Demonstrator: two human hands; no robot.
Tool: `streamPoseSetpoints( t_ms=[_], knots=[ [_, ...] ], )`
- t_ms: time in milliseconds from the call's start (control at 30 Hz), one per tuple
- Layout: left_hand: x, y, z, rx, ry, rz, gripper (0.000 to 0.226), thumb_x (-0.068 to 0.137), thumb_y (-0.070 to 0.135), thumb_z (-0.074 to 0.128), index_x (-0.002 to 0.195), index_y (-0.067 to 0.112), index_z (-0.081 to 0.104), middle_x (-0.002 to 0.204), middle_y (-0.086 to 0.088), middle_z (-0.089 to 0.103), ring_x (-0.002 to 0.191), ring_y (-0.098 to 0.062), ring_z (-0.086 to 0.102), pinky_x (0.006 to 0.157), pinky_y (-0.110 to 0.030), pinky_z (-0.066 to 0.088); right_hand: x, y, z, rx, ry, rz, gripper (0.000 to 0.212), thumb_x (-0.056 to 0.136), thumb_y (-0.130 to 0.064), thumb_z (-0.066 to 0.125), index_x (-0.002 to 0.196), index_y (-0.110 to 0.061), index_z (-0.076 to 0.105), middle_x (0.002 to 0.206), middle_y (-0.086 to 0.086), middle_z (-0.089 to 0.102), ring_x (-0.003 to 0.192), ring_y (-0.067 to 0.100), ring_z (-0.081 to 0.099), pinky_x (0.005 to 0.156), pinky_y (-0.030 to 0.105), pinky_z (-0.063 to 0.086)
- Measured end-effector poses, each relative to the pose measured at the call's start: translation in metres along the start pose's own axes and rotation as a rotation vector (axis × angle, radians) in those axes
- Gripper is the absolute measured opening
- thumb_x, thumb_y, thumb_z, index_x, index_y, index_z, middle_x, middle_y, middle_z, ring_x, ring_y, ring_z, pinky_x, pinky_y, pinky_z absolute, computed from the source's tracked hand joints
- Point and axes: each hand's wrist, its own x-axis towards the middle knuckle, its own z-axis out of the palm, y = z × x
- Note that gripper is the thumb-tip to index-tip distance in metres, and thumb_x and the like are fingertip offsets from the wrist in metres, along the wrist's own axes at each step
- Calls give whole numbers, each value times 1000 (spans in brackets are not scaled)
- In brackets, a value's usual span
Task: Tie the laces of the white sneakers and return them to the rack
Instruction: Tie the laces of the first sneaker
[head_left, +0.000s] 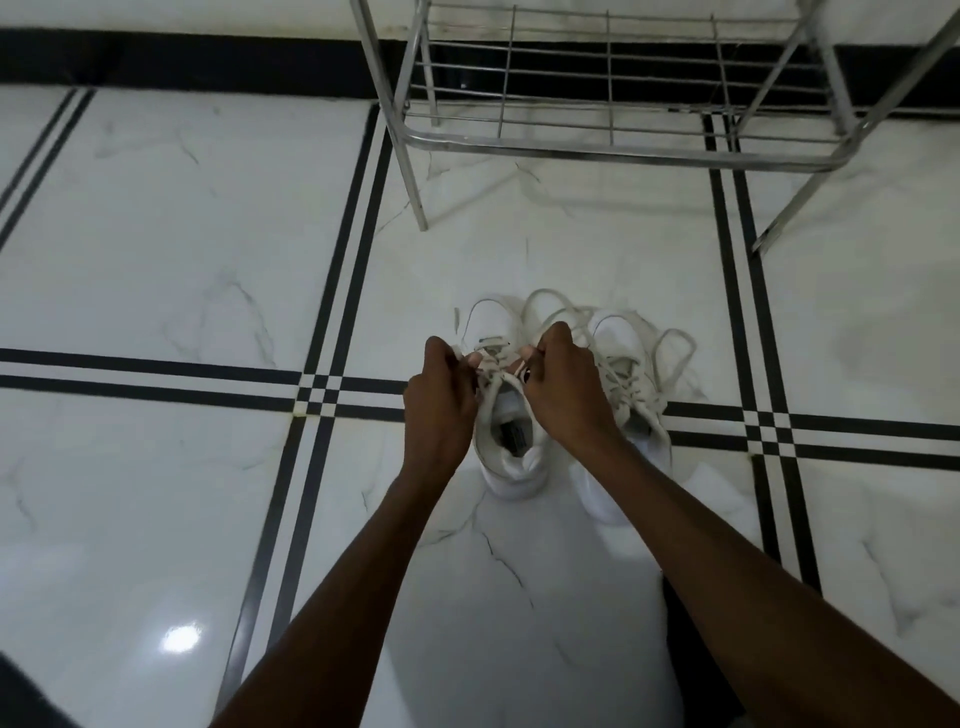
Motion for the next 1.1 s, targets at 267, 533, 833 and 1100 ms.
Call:
streamPoseSetpoints(
  t_ms=[267, 533, 833, 1100],
  knots=[
    [10, 34, -24, -506, 52, -127, 20, 103, 36, 58, 94, 18, 60, 115, -3, 76, 111, -17, 69, 100, -48, 56, 2, -7, -8, 37, -58, -7, 14, 99, -20, 49, 92, -13, 39, 91, 19, 68, 82, 38, 67, 67, 51, 55],
    [17, 25, -34, -429, -65, -170, 47, 100, 52, 54, 108, 7, 64, 108, 2, 78, 106, -10, 72, 92, -34, 57, 0, -4, -8, 28, -54, -19, 16, 98, -16, 54, 91, -15, 39, 90, 17, 70, 83, 35, 69, 67, 51, 57],
    [11, -8, -18, -101, -253, 5, 22, 88, 17, 78, 109, 15, 71, 106, 2, 75, 107, -13, 70, 85, -39, 63, 7, 1, -1, 48, -57, -9, 15, 99, -24, 51, 87, -19, 42, 83, 10, 70, 72, 29, 68, 64, 49, 57],
    [23, 9, -17, 150, -230, 191, 2, 95, 9, 64, 93, 9, 65, 88, -2, 73, 87, -21, 70, 77, -36, 56, 4, -1, -5, -68, -112, -96, 17, 100, -16, 51, 93, -17, 36, 73, 5, 55, 61, 25, 54, 53, 36, 42]
  ],
)
